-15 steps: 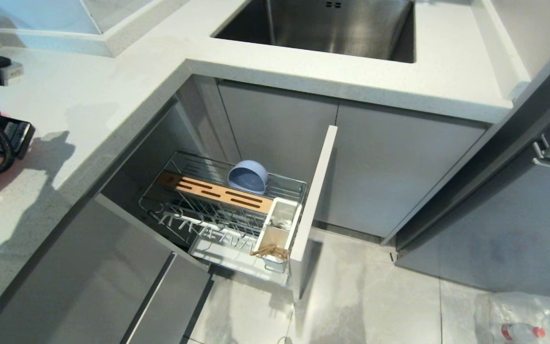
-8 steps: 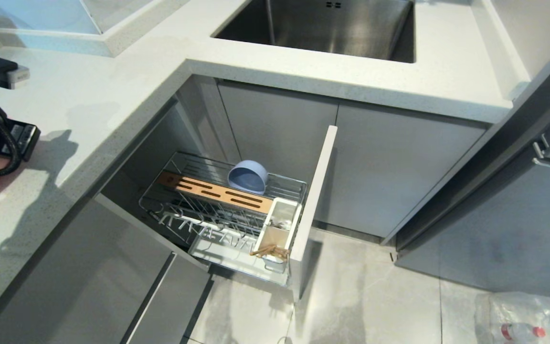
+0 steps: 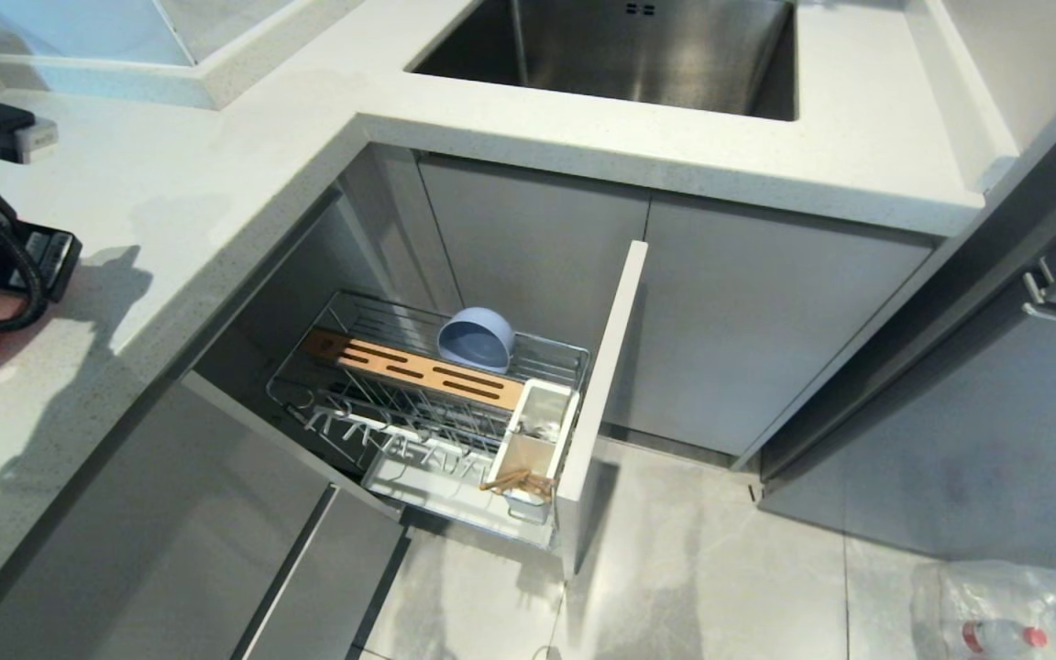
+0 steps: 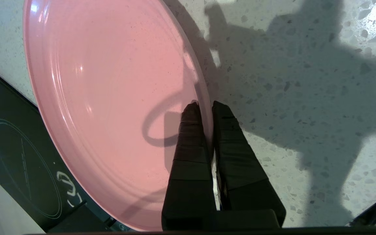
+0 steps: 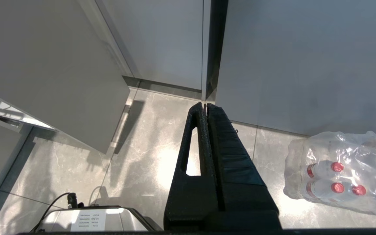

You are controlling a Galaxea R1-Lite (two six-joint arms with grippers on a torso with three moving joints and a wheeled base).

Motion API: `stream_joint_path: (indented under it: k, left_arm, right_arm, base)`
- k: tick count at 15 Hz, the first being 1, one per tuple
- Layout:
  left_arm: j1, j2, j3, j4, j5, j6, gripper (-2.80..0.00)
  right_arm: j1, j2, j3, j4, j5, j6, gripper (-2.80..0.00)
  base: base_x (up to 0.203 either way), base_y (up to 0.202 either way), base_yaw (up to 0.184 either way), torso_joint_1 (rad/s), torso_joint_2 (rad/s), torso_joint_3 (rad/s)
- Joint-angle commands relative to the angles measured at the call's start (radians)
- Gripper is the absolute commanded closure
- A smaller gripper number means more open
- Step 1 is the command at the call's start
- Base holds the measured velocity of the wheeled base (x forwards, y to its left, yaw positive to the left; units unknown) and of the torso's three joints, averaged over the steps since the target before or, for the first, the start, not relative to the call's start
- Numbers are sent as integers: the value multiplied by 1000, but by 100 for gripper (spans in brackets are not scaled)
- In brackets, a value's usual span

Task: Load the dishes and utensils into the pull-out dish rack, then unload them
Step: Take the plate out of the cupboard

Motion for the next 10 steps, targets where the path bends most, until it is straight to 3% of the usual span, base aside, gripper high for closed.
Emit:
stream_joint_path:
  k: [1,7,10]
  left_arm:
    - [0,-4,0,8,3,1,-280]
    - [-15,-11,1,5,2,-13,-280]
    - [-73,-46,1,7,-3,-81,-280]
  right_arm:
    - [0,2,0,0,0,0,0]
    - [0,2,0,0,0,0,0]
    - [0,2,0,0,0,0,0]
  base:
    - [0,0,0,0,0,0]
    - [0,0,0,0,0,0]
    - [0,0,0,0,0,0]
